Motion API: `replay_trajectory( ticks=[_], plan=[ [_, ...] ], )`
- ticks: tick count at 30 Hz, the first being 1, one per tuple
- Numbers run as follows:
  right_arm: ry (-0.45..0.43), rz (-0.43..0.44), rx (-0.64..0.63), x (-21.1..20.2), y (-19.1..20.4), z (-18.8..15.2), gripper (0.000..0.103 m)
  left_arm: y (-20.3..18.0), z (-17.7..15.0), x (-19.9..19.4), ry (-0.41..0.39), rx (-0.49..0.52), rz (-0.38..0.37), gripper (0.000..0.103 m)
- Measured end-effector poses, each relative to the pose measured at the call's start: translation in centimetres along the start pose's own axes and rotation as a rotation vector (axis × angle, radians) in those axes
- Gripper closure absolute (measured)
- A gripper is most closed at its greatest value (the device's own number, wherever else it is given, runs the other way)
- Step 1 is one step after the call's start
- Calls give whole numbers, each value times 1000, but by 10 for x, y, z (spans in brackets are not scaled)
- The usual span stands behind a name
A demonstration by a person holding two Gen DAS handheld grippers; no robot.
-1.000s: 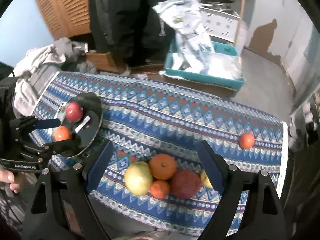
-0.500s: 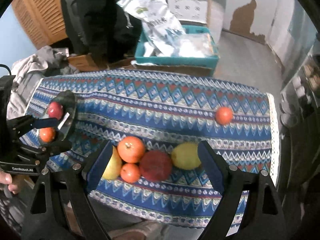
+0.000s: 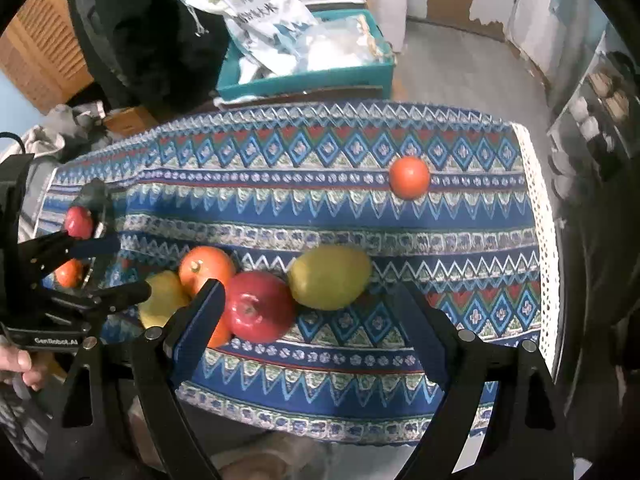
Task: Organize fruits
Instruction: 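Grasp another orange with the left tool while the right tool grasps the green-yellow pear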
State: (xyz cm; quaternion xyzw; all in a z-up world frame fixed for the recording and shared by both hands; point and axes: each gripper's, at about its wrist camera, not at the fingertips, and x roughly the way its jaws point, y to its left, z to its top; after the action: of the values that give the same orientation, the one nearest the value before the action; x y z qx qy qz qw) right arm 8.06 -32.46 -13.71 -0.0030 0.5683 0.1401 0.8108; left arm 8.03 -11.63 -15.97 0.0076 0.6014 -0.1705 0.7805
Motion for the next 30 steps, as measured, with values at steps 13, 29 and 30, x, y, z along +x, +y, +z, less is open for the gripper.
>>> replay_trajectory(
  ticks=[13,29,30],
  plan=[
    [94,-7,23,40,-15,-6,16,-5,10,56,103,17,-25,22],
    [151,9,103,79,-36,0,16,-11,9,95,161,87,-7,21],
    [151,11,104,81,-36,1,16,-10,10,96,158,90,-11,21]
  ],
)
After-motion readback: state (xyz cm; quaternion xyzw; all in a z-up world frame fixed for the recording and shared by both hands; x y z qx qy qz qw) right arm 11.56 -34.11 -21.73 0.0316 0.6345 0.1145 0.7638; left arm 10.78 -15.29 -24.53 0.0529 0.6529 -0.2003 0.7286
